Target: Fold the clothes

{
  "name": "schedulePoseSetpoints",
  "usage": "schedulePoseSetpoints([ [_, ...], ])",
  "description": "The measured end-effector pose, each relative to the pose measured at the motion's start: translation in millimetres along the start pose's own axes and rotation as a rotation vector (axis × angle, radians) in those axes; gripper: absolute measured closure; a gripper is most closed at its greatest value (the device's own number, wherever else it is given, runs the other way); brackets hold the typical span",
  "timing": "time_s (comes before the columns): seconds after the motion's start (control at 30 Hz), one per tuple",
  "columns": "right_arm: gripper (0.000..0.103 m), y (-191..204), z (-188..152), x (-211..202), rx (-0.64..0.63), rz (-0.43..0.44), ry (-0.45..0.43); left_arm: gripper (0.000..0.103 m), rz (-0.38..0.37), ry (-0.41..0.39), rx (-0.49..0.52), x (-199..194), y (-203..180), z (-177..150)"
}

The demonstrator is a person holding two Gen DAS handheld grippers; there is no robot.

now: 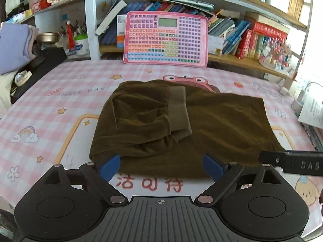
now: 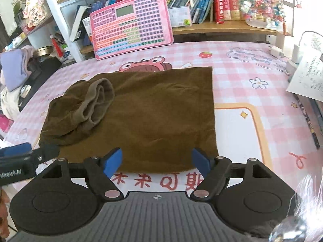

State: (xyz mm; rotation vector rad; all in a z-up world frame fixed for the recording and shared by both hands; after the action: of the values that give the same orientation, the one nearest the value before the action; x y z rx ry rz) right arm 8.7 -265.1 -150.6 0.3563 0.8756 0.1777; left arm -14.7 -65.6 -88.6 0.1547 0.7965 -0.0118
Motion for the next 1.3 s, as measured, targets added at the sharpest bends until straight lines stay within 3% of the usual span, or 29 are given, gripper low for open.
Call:
schedulePoseSetpoints([
  [0.37, 0.018, 33.5, -14.3, -23.4, -0.028, -0.064, -0.069, 0.011, -0.037, -0.049, 0.0, -11.2, 30.3, -1.4],
  [0.67, 0.018, 39.4, -37.6, -37.1, -0.017, -0.164, -0.058, 0.01, -0.164, -0.035, 0.009, -8.3, 23.2, -20.0],
  [0.97, 0.018, 46.1, -41.6, -33.3, -0.053, -0.161, -0.04, 0.01, -0.137, -0.029, -0.03, -4.5, 25.2, -15.9],
  [1.3, 0.018, 6.4, -5.6, -25.9, -0.051, -0.111, -0.042, 0.011, -0.098, -0.03, -0.068, 7.5, -9.1, 10.0],
])
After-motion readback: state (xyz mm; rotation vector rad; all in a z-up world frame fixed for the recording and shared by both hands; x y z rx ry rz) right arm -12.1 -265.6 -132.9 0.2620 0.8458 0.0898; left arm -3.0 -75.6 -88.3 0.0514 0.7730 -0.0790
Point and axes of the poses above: each gripper's, at about its wrist camera, not at the fingertips, and x roughly the way its jaws point, y to its left, z to its top, the point moved 10 cm from there along x, roughly the way its jaws point, and after that the axes turned 13 degrees about x, right-handed, at the moved point
